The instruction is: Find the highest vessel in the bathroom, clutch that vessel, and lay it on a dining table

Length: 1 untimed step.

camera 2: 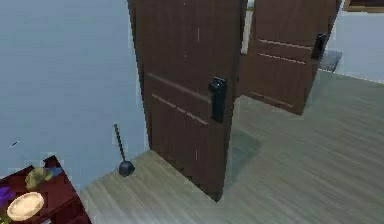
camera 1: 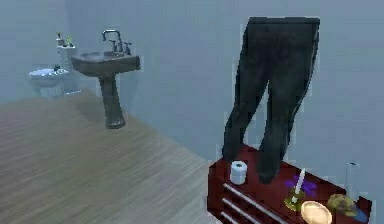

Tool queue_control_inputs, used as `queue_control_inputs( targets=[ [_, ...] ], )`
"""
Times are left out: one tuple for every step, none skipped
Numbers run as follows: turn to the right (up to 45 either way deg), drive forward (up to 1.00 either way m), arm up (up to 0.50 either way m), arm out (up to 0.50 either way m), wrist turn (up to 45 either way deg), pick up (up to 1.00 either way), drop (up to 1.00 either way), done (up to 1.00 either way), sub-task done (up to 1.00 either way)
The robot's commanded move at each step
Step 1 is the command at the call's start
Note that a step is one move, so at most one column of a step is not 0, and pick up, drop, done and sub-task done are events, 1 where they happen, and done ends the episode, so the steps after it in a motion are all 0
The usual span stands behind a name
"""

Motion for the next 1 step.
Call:
queue_control_inputs(
  targets=[
    [-36.0, 0.00, 0.00, 0.00, 0.0, 0.00, 0.00, 0.00, 0.00]
  ],
)
